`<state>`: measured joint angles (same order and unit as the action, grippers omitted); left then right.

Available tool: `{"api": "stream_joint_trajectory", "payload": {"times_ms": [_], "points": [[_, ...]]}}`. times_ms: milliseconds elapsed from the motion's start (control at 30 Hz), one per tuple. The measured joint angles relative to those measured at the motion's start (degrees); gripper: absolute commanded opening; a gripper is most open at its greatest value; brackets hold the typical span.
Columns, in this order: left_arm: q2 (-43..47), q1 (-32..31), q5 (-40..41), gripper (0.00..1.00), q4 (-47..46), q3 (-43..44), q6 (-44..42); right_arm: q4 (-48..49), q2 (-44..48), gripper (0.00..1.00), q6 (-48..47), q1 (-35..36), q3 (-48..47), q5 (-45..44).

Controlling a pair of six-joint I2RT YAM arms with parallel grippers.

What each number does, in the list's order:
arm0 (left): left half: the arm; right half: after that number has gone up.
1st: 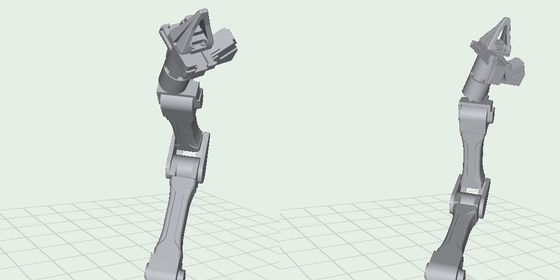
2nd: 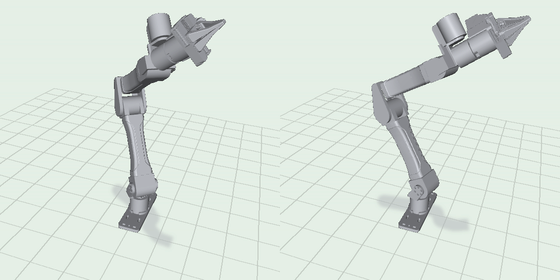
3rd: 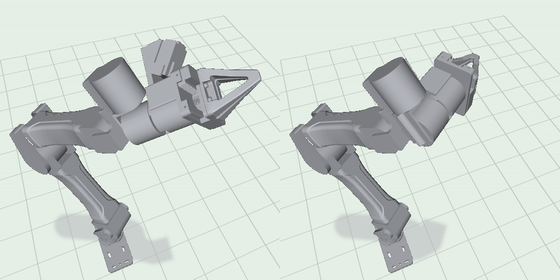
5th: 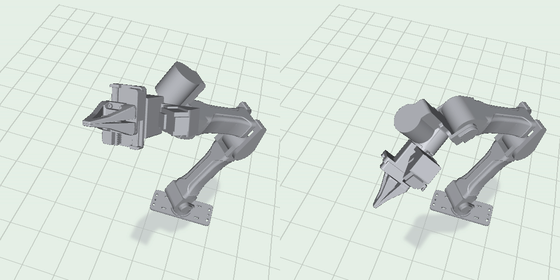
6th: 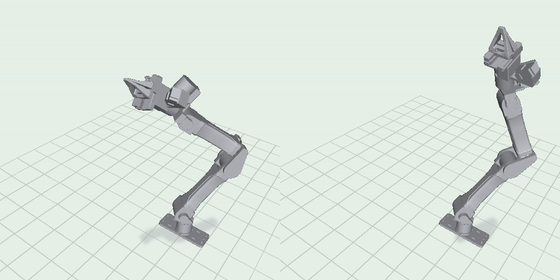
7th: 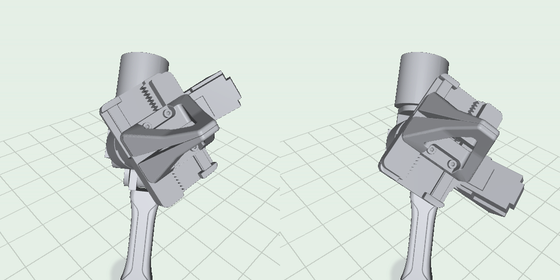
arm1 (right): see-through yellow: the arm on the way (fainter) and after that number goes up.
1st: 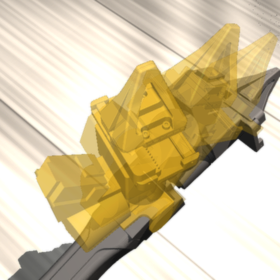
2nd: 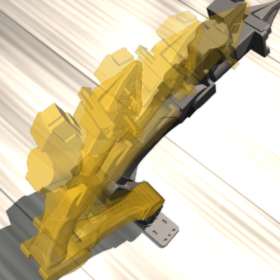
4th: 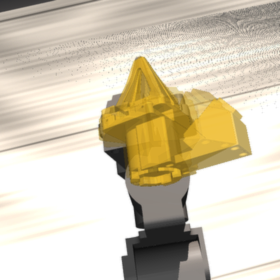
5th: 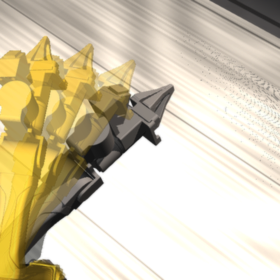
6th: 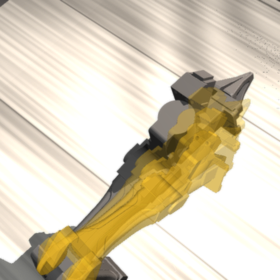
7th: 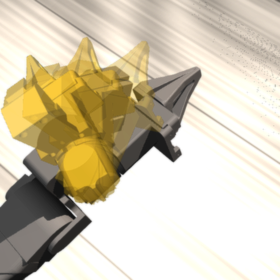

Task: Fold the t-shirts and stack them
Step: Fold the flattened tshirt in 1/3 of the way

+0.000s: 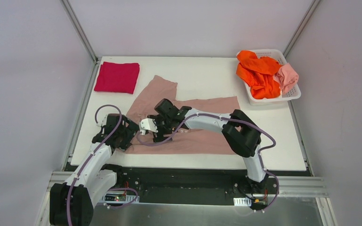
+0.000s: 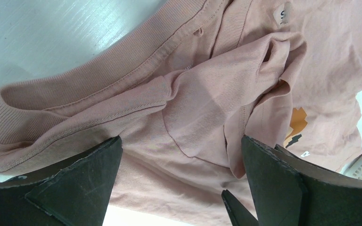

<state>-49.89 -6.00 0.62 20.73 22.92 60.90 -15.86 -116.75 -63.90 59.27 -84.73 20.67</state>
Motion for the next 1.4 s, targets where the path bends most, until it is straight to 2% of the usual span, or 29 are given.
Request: {"api": "stream_joint_trajectory", "payload": {"times_ms": [100, 333, 533, 667, 933, 1400], "points": [[-0.3, 0.0, 0.0, 0.99, 0.0, 0.0, 0.0, 0.5, -0.7, 0.76, -0.8, 0.3, -0.2, 0.0], [-0.9, 0.0, 0.0, 0.99, -0.3, 0.0, 0.0, 3.1, -2.1, 0.51, -1.1, 0.5, -1.3, -0.3], [-1.0, 0.0, 0.1, 0.99, -0.4, 0.1, -0.1, 4.7, -3.4, 0.16, -1.7, 0.5, -2.4, -1.6], [-1.2, 0.0, 0.1, 0.99, -0.4, 0.1, -0.2, 5.7, -3.5, 0.0, -1.4, 0.5, -2.4, -1.9], [-2.0, 0.0, 0.6, 0.99, -0.5, 0.5, -0.3, 8.5, -3.4, 0.0, 5.4, -1.1, -2.4, -1.6], [-2.2, 0.0, 0.9, 0.99, -0.4, 0.6, -0.3, 12.2, -3.4, 0.0, 30.8, -9.5, -2.5, 1.5]]}}
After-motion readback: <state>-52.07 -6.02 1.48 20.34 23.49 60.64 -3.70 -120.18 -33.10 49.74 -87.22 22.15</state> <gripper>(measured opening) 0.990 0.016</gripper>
